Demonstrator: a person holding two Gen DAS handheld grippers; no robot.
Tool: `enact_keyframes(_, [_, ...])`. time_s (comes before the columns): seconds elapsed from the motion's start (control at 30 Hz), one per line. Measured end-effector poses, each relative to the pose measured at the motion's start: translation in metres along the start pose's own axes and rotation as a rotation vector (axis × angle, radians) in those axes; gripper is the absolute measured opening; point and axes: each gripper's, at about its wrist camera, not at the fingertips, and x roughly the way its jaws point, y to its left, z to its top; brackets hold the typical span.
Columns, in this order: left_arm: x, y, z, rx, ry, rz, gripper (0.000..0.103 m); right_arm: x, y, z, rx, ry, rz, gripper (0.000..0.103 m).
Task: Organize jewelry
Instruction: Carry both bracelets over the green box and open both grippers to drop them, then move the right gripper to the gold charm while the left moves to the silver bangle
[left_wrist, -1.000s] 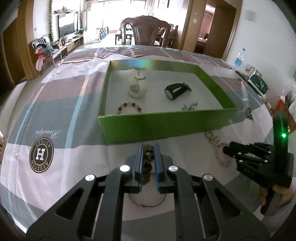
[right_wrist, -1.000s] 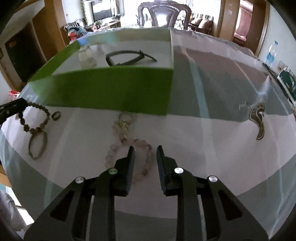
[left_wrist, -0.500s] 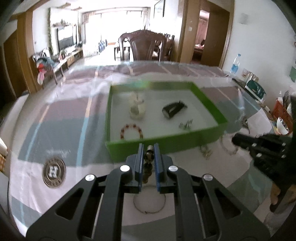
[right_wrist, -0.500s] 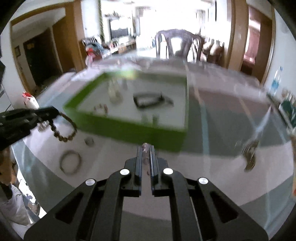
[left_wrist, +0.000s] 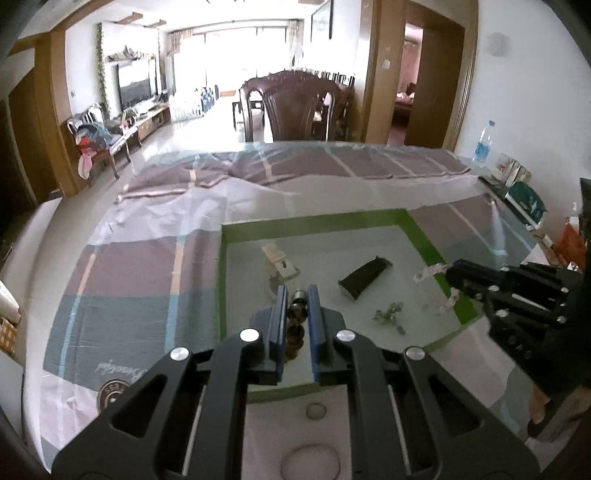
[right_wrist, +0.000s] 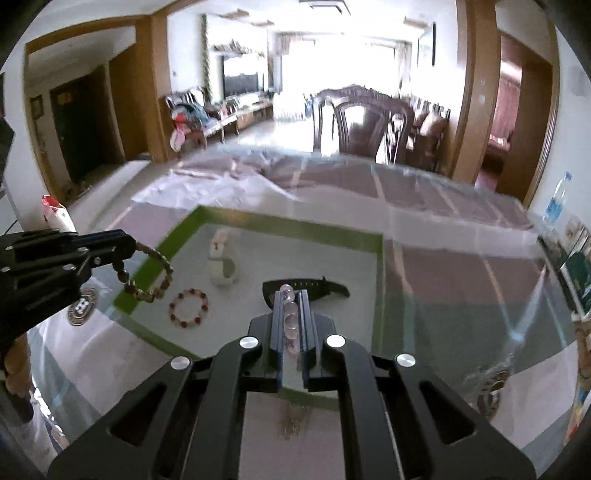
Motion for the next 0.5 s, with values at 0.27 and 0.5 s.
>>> enact_keyframes(0.27, [0.038, -0.003, -0.002, -0.010, 0.059, -0.015, 0.011, 0.030, -0.002, 0.002, 0.038, 0.044, -0.006, 0.008])
enact_keyframes(0.5, [0.021, 0.006, -0.020, -0.026, 0.035, 0.020, 0.040, -0.005, -0.013, -0.022, 0.042, 0.002, -0.023, 0.052])
